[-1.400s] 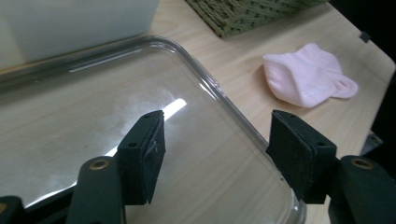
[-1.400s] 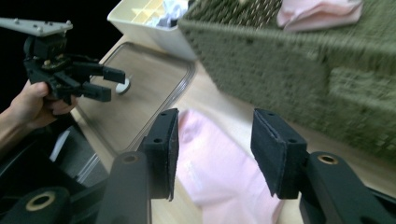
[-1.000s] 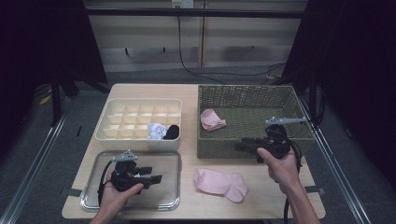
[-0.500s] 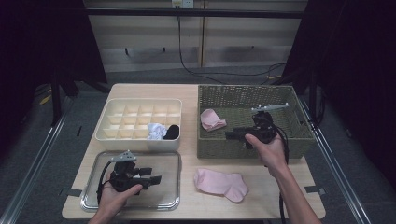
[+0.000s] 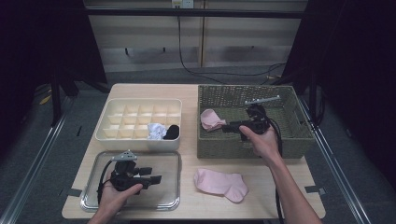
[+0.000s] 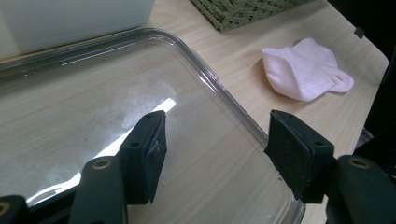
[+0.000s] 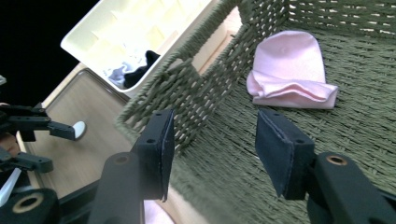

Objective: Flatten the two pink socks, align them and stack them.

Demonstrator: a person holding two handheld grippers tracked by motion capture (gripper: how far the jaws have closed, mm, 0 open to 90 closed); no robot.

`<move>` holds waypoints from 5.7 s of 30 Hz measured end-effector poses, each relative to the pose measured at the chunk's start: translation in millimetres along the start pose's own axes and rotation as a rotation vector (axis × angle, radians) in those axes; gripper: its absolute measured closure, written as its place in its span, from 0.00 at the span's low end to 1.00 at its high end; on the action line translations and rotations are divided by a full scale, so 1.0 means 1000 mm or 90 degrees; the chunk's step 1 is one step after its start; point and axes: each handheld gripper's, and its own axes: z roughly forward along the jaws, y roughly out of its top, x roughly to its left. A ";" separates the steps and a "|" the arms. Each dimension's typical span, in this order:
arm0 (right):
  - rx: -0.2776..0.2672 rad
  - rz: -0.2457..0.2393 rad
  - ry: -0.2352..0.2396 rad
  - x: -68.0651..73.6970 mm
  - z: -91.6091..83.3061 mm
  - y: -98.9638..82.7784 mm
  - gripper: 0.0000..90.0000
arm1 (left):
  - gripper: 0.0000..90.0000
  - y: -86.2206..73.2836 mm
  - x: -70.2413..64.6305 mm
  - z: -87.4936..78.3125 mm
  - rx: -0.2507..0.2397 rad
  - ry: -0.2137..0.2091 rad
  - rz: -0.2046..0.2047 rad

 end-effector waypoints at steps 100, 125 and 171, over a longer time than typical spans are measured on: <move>0.058 0.133 -0.032 -0.060 0.066 0.066 0.93 | 0.39 -0.001 0.003 0.002 0.008 -0.011 -0.009; -0.010 0.100 -0.004 -0.030 0.012 0.065 0.93 | 0.32 -0.002 0.010 -0.001 -0.006 0.004 -0.042; -0.091 0.104 0.059 0.006 -0.053 0.059 0.93 | 0.32 0.001 0.009 -0.001 -0.019 0.016 -0.030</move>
